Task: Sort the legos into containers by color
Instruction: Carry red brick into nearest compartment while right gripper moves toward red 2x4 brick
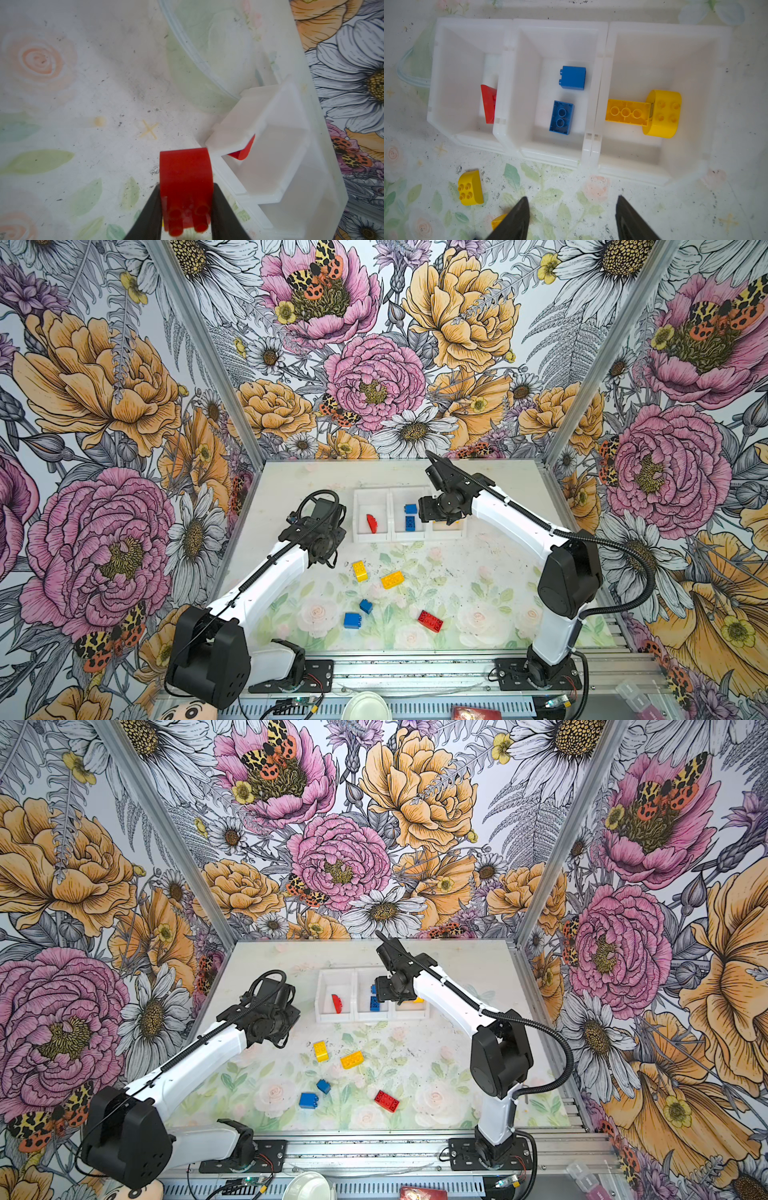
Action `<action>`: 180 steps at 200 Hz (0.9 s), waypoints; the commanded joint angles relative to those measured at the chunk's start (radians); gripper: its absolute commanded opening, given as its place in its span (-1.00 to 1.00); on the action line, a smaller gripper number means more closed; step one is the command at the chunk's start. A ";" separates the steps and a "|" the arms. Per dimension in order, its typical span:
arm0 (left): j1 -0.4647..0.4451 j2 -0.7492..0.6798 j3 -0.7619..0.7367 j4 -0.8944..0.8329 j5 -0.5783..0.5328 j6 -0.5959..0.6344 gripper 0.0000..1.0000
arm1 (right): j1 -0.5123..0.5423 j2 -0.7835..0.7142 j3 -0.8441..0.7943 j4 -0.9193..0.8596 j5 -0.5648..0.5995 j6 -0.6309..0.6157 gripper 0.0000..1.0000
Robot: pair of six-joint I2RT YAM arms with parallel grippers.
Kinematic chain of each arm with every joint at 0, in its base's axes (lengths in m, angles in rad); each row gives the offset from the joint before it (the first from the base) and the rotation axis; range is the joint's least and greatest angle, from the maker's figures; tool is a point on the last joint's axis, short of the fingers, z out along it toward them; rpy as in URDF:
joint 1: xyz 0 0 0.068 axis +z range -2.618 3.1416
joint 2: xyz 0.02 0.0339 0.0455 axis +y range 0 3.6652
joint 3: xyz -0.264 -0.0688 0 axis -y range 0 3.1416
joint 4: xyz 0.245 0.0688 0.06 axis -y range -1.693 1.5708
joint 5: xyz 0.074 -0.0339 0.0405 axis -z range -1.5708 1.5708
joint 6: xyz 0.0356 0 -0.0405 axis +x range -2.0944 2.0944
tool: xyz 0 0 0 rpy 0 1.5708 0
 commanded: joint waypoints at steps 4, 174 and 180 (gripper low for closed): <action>-0.055 0.079 0.140 -0.010 -0.087 0.211 -0.45 | -0.005 -0.063 -0.034 0.018 -0.017 0.027 0.35; -0.054 0.718 0.607 0.039 0.252 0.617 -0.29 | -0.007 -0.185 -0.171 0.031 -0.023 0.079 0.36; -0.053 0.723 0.611 0.040 0.252 0.616 -0.21 | -0.007 -0.187 -0.173 0.031 -0.022 0.080 0.36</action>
